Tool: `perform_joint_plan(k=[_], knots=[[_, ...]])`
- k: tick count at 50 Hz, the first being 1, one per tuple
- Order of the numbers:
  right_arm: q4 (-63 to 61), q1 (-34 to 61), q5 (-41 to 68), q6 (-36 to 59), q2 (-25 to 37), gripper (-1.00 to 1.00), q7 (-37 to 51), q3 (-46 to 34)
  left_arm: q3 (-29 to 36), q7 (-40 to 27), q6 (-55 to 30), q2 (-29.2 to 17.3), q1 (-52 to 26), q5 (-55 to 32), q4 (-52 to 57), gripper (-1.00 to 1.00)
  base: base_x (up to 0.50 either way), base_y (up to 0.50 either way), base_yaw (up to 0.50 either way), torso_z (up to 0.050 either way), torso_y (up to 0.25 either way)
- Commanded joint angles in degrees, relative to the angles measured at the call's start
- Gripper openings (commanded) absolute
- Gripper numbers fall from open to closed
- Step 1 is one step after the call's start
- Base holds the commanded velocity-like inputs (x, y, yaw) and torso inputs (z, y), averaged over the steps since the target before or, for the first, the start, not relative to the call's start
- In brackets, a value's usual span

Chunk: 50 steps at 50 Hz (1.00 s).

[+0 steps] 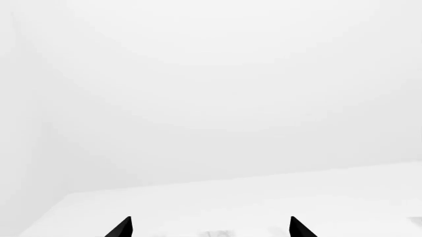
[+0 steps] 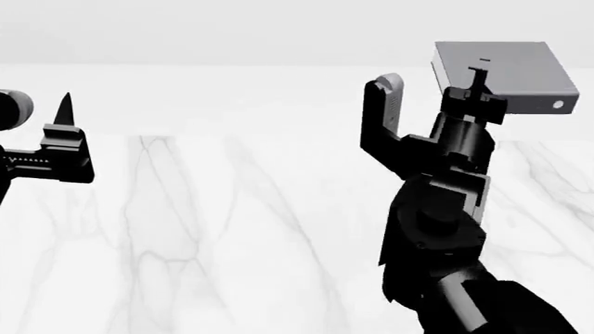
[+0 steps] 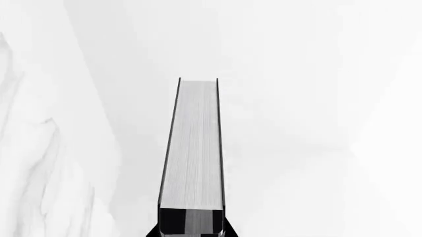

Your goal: Pick up the book on the left and place it on top of the shelf.

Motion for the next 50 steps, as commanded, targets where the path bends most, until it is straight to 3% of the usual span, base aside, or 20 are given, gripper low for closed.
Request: perform_joint_plan(k=[1, 12, 50], knots=[[8.89, 3.44, 3.47, 5.85, 0.65, -1.00, 2.84, -5.46, 0.02, -0.14, -0.04, -0.21, -0.21, -0.28, -0.04, 1.00, 0.00, 0.00, 0.00, 0.000, 0.000], [8.89, 4.11, 8.78, 14.92, 4.49, -1.00, 3.58, -4.98, -0.29, -0.25, 0.14, -0.43, 0.03, -0.62, -0.02, 1.00, 0.00, 0.00, 0.00, 0.000, 0.002], [8.89, -0.10, 8.38, 32.55, 12.65, -1.00, 8.30, 5.15, -0.66, -0.84, 0.67, -1.07, 1.10, -1.51, 0.28, 1.00, 0.00, 0.00, 0.00, 0.000, 0.001]])
